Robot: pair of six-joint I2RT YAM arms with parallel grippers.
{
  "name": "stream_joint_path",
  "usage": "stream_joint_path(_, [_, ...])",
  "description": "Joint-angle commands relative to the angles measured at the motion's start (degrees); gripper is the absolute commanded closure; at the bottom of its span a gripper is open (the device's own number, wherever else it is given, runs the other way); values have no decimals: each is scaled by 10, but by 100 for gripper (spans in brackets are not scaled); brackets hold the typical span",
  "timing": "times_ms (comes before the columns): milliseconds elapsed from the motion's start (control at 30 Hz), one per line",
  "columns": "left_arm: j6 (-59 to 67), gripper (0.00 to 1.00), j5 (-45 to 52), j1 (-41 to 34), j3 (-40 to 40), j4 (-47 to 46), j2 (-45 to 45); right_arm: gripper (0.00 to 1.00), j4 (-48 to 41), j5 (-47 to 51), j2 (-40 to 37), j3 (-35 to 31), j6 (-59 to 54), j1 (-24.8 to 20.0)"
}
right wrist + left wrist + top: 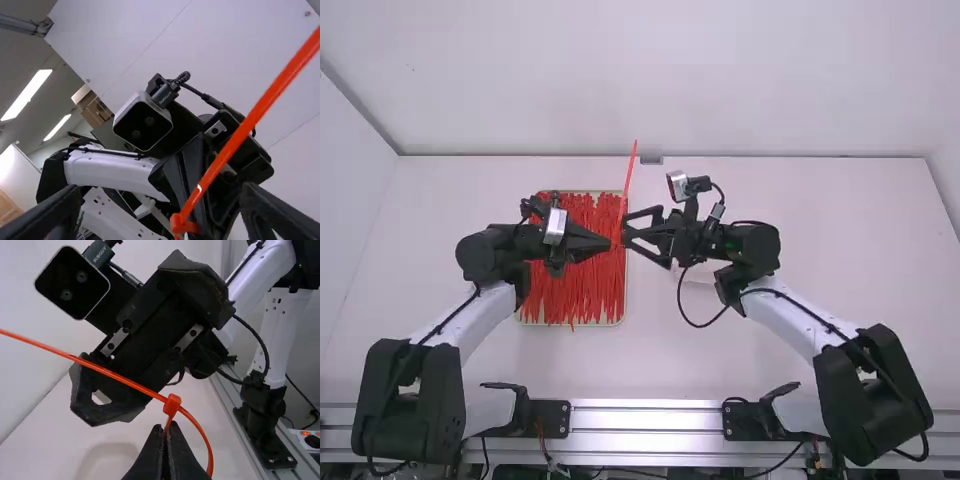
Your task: Fasten the cable tie
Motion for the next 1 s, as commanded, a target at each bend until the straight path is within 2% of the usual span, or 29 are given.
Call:
stream_joint_path(0, [-2,99,-11,-4,20,2,-4,24,6,10,-7,12,-2,9])
stream_joint_path(67, [-2,98,-10,-4,20,3,-4,30,6,10,-7,12,-2,14])
stream_joint_path(267, [-1,99,-12,-4,20,-7,-4,32,5,12,-7,12,-4,25])
stream_joint_path(333, [-1,99,-11,-3,20,-14,-4,38,6,10,-7,12,-4,23])
stream_joint_path(433, [-2,98,-11,-3,20,-16,-4,59,5,7,-7,12,-4,23])
stream_joint_path(467, [-1,99,-12,-4,20,-17,-4,73,6,7,-7,12,-5,23])
stream_joint_path(533, [-2,99,-11,-4,20,-17,-4,87,6,7,-7,12,-6,23])
stream_joint_path(567, [-2,98,-11,-4,20,-17,-4,100,6,7,-7,12,-16,23])
stream_joint_path(867, [7,98,-10,-4,20,-40,-4,100,1,0,-7,12,-20,23])
stream_joint_path(967, [23,86,-12,-3,20,-64,-4,100,0,-8,-7,12,-32,23])
